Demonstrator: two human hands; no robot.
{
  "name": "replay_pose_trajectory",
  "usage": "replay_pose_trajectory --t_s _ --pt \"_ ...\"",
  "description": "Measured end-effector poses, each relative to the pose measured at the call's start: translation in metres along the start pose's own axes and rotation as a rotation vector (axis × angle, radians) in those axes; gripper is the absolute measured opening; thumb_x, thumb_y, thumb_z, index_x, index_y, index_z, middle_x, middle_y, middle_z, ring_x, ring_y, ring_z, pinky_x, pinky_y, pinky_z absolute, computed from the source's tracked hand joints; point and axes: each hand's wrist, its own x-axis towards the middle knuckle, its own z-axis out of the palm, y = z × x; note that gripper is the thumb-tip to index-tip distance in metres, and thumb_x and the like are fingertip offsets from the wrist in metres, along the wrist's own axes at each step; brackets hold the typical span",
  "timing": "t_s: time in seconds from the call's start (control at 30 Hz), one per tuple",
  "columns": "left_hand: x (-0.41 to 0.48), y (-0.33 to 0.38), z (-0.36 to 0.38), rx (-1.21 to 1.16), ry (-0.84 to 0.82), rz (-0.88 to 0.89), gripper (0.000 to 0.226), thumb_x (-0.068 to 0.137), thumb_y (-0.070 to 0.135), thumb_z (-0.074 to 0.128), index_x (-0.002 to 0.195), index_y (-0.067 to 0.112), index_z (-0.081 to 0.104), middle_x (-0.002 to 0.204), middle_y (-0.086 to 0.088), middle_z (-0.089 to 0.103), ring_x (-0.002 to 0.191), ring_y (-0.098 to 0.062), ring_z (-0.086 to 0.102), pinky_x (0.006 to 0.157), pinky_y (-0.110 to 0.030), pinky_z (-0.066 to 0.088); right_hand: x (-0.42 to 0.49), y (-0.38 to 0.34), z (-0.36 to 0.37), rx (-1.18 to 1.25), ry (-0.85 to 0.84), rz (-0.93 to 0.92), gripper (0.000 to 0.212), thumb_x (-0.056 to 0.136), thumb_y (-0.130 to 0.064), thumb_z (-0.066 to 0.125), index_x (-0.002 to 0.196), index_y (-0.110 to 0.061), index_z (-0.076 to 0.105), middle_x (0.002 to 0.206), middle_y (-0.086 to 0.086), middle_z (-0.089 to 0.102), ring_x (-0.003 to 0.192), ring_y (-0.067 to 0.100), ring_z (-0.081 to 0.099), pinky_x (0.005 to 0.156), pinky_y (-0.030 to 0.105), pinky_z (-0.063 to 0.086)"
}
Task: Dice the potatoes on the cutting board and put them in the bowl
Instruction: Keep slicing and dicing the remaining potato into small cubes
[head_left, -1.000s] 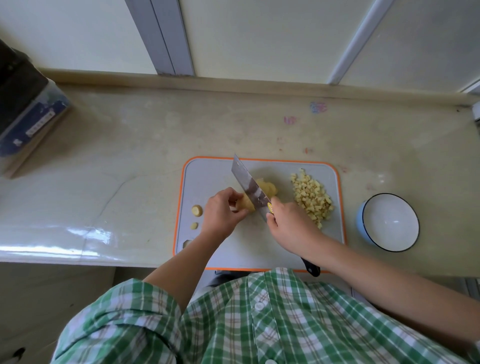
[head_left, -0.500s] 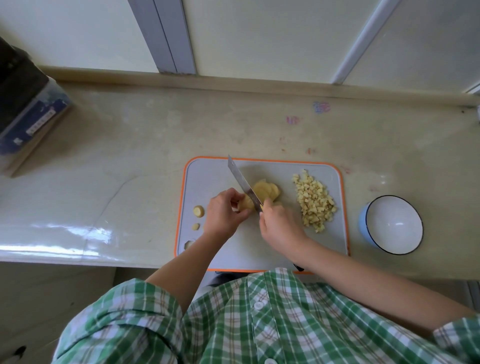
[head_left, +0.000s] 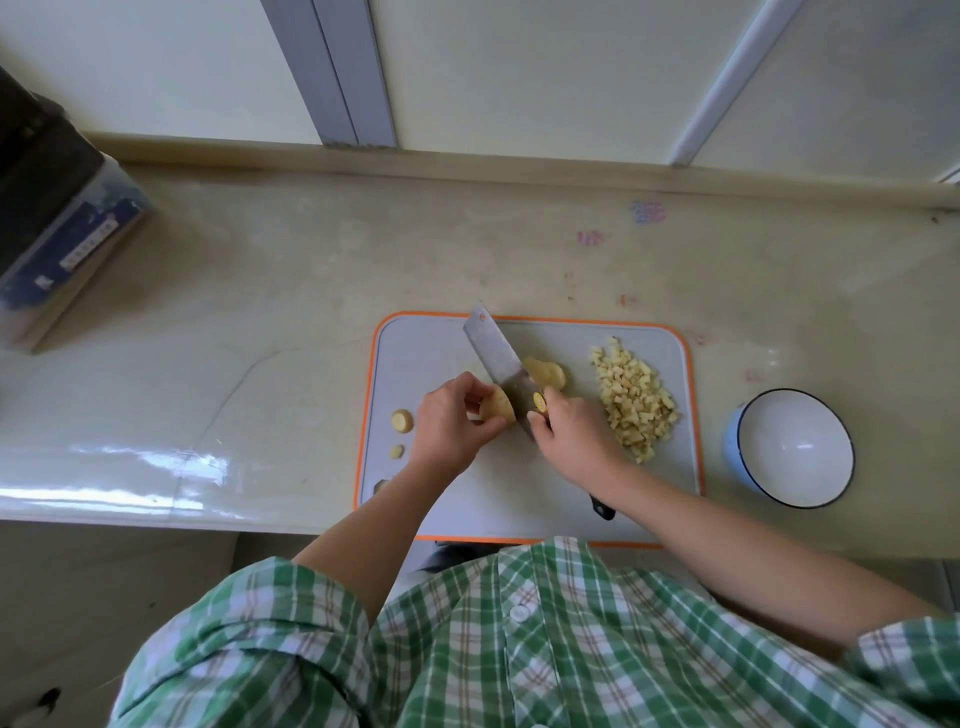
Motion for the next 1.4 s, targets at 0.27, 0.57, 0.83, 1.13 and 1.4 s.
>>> replay_pose_trajectory --t_s 0.27,0.57,0.83,1.13,1.4 --pt "0.001 0.0 0.002 -0.015 0.016 -0.015 0.029 0.071 0.019 0.082 0.092 0.012 0.063 0.084 0.001 0.068 0.078 -0.013 0.066 0.073 -0.026 0.055 -0.015 -0.007 -0.038 0.0 0.019 -0.066 0.016 0.096 -0.021 0.047 0.084 -0.015 0.038 0.081 0.023 0.063 0.077 0.041 0.059 0.058 0.035 0.026" --pt "0.001 0.002 0.001 -0.007 0.014 -0.018 0.026 0.071 0.015 0.081 0.092 0.01 0.065 0.083 0.002 0.068 0.076 -0.013 0.066 0.073 -0.027 0.055 -0.027 -0.012 -0.04 -0.029 -0.034 -0.061 0.019 0.095 -0.019 0.045 0.081 -0.012 0.035 0.08 0.02 0.062 0.078 0.039 0.059 0.058 0.034 0.025" --pt "-0.002 0.001 0.0 0.001 0.016 -0.011 0.028 0.069 0.015 0.081 0.092 0.009 0.066 0.083 0.001 0.069 0.075 -0.012 0.066 0.071 -0.021 0.053 -0.029 -0.017 -0.04 -0.07 -0.045 -0.061 0.017 0.096 -0.019 0.043 0.082 -0.012 0.035 0.084 0.02 0.063 0.08 0.039 0.059 0.06 0.035 0.024" --pt "-0.003 -0.004 -0.003 0.023 0.022 -0.032 0.025 0.071 0.014 0.08 0.091 0.01 0.066 0.083 0.0 0.069 0.076 -0.014 0.067 0.073 -0.029 0.056 -0.028 -0.024 -0.033 -0.035 -0.085 -0.054 0.018 0.096 -0.018 0.042 0.08 -0.013 0.036 0.062 -0.002 0.036 0.062 0.028 0.046 0.052 0.032 0.024" --pt "-0.002 -0.005 -0.002 0.018 0.021 -0.049 0.025 0.069 0.012 0.079 0.091 0.009 0.067 0.082 0.0 0.069 0.076 -0.014 0.066 0.072 -0.029 0.055 -0.013 -0.037 -0.019 -0.085 -0.074 -0.032 0.013 0.097 -0.019 0.042 0.086 -0.014 0.039 0.085 0.013 0.061 0.082 0.035 0.059 0.05 0.031 0.024"
